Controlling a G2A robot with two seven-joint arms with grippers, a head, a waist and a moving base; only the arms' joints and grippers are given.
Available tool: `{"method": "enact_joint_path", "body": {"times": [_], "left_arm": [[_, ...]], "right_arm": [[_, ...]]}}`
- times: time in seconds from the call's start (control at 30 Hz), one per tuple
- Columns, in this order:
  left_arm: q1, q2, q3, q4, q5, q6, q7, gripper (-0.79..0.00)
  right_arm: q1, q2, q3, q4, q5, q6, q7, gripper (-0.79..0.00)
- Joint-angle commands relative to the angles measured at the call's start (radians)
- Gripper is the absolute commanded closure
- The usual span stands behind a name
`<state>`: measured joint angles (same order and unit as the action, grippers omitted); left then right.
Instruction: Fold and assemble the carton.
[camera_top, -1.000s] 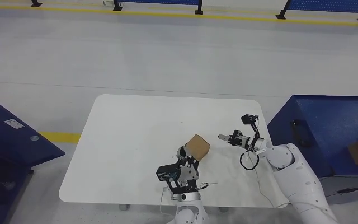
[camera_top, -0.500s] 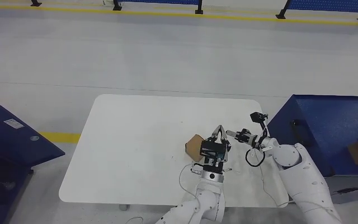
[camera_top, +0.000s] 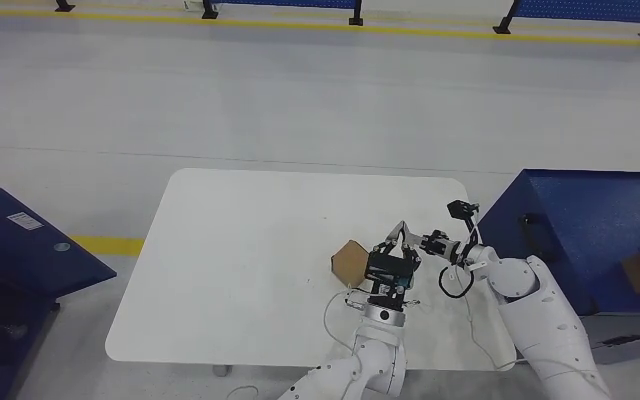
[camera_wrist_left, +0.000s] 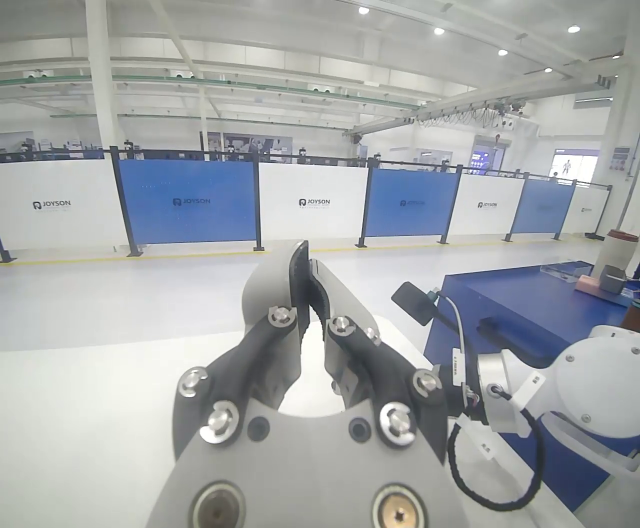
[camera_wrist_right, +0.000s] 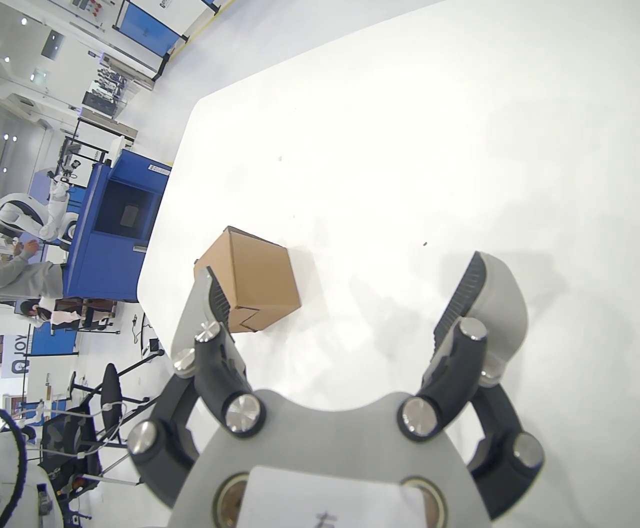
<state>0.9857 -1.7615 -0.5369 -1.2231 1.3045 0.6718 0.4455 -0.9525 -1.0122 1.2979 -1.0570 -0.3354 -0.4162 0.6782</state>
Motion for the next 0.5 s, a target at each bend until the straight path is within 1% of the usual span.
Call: {"method": "enact_joint_path", "body": {"times": [0.0, 0.07, 0.17, 0.23, 0.3, 0.47], "left_arm": [[-0.012, 0.002, -0.002, 0.036, 0.042, -0.052, -0.055, 0.000], [-0.039, -0.002, 0.011, 0.054, 0.075, -0.122, -0.129, 0.000], [-0.072, -0.010, 0.030, 0.090, 0.138, -0.183, -0.214, 0.000], [-0.087, -0.017, 0.036, 0.108, 0.161, -0.204, -0.256, 0.000], [-0.092, -0.025, 0.030, 0.122, 0.154, -0.219, -0.280, 0.000], [-0.093, -0.036, 0.007, 0.155, 0.153, -0.238, -0.280, 0.000]], "right_arm": [[0.000, 0.000, 0.000, 0.000, 0.000, 0.000, 0.000, -0.785], [0.000, 0.000, 0.000, 0.000, 0.000, 0.000, 0.000, -0.785], [0.000, 0.000, 0.000, 0.000, 0.000, 0.000, 0.000, -0.785], [0.000, 0.000, 0.000, 0.000, 0.000, 0.000, 0.000, -0.785], [0.000, 0.000, 0.000, 0.000, 0.000, 0.000, 0.000, -0.785], [0.000, 0.000, 0.000, 0.000, 0.000, 0.000, 0.000, -0.785]]}}
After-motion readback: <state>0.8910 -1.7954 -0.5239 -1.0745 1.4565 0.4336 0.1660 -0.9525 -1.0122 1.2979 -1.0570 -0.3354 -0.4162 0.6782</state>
